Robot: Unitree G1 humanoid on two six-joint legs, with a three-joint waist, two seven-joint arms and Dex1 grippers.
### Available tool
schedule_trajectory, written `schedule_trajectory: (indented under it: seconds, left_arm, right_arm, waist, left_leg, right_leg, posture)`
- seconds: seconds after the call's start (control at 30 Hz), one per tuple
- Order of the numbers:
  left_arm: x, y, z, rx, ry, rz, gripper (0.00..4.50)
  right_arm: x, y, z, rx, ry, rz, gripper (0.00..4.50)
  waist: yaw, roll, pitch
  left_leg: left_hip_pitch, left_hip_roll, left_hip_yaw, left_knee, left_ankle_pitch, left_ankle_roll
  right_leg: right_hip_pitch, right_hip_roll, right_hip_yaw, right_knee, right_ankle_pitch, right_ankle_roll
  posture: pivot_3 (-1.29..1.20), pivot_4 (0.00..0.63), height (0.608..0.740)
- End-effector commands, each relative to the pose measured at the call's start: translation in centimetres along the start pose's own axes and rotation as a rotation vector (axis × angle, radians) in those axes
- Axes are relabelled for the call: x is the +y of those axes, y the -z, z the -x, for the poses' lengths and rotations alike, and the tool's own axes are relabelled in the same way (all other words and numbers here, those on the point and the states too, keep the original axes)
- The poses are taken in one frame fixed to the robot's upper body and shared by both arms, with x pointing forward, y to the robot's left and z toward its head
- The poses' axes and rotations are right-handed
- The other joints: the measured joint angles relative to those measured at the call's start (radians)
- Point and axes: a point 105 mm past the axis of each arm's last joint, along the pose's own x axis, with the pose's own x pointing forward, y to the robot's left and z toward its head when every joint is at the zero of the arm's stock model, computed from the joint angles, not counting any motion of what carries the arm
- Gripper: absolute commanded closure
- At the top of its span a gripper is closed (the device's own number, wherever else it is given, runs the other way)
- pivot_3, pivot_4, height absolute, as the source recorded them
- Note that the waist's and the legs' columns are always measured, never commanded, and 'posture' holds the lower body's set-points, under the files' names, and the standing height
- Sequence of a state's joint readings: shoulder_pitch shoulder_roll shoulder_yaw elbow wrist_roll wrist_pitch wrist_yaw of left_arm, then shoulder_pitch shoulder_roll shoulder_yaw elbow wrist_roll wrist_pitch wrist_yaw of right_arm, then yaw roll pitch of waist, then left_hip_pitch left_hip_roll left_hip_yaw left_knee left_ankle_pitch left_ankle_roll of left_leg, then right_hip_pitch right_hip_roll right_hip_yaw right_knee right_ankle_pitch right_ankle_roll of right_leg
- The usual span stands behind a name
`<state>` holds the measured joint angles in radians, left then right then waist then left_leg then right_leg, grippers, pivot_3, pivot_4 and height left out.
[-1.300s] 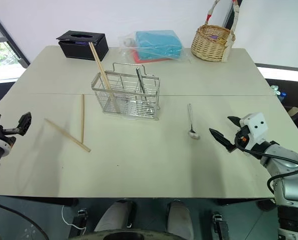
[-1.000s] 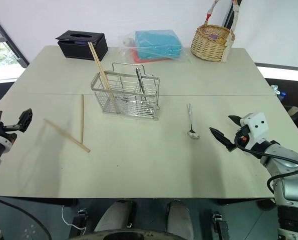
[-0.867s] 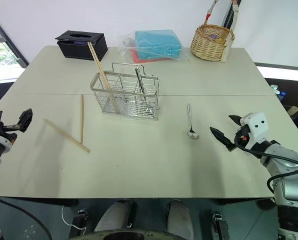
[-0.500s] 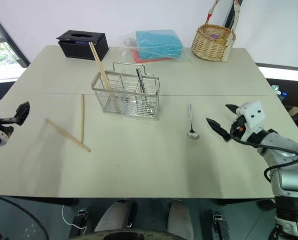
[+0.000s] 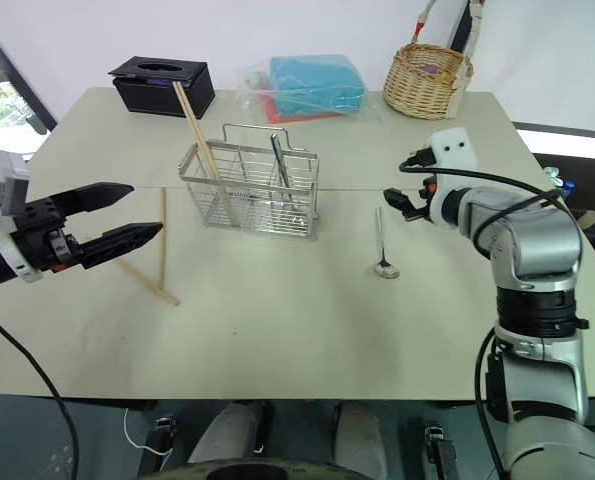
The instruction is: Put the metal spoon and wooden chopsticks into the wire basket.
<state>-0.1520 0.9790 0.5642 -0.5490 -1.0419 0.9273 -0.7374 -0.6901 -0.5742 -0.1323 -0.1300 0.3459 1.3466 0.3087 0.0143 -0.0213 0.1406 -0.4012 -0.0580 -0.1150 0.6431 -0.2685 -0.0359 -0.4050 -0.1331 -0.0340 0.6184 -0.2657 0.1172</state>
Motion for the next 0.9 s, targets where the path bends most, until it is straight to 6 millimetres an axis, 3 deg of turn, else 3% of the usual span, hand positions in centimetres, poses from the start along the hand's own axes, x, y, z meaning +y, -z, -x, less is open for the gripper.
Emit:
schedule_trajectory:
  seconds: [0.03,0.33,0.5,0.6,0.73,0.8,0.9]
  left_arm:
    - [-1.3,-1.1,-0.2,-0.010,0.096,-0.038,0.00]
    - [-3.7,-1.4,-1.1,0.029,0.291,-0.053,0.00]
    - [-3.6,-1.8,-2.0,0.027,0.306,-0.072,0.00]
    - [-3.9,-2.1,-2.4,0.019,0.327,-0.076,0.00]
    - [-4.4,-2.2,-2.8,0.023,0.358,-0.080,0.00]
    - [-4.5,-2.2,-2.9,0.027,0.371,-0.080,0.00]
    - [-4.6,-2.2,-3.1,0.029,0.380,-0.081,0.00]
  right_arm:
    - [-0.2,0.4,0.6,0.080,0.040,-0.129,0.02]
    - [1.1,2.2,-0.3,0.160,0.012,-0.191,0.02]
    - [2.7,2.6,-1.1,0.171,-0.035,-0.199,0.02]
    - [3.4,3.9,-2.0,0.205,-0.044,-0.195,0.02]
    - [3.3,5.1,-2.9,0.228,-0.028,-0.190,0.02]
    - [3.2,5.5,-3.3,0.239,-0.020,-0.198,0.53]
    - [3.4,6.0,-4.1,0.245,-0.022,-0.213,1.83]
  waist:
    - [-0.002,0.001,0.000]
    - [-0.008,0.002,0.001]
    - [-0.021,0.001,0.001]
    - [-0.027,0.001,0.000]
    - [-0.030,0.001,0.000]
    - [-0.033,0.001,0.001]
    - [-0.032,0.001,0.001]
  left_leg:
    - [-0.001,0.000,0.000,0.001,0.000,0.000]
    - [0.000,-0.001,0.001,0.002,0.000,0.001]
    - [0.002,0.001,0.001,0.002,0.000,0.001]
    - [0.003,0.001,0.001,0.002,0.000,0.001]
    - [0.004,0.001,0.001,0.002,0.000,0.001]
    - [0.006,0.001,0.002,0.002,0.000,0.001]
    - [0.010,0.002,0.002,0.002,0.000,0.001]
  right_leg:
    - [-0.001,0.000,0.000,0.000,0.001,-0.002]
    - [-0.001,0.003,-0.001,0.001,0.002,-0.002]
    - [0.002,0.006,-0.001,0.003,0.002,-0.002]
    - [0.002,0.007,0.000,0.009,0.002,-0.002]
    - [0.002,0.008,0.001,0.010,0.002,-0.002]
    - [0.003,0.008,0.002,0.011,0.002,-0.002]
    - [0.006,0.009,0.002,0.010,0.002,-0.002]
  posture:
    - [0.00,0.150,0.661]
    - [0.00,0.150,0.661]
    - [0.00,0.150,0.661]
    - [0.00,0.150,0.661]
    - [0.00,0.150,0.661]
    - [0.00,0.150,0.661]
    - [0.00,0.150,0.661]
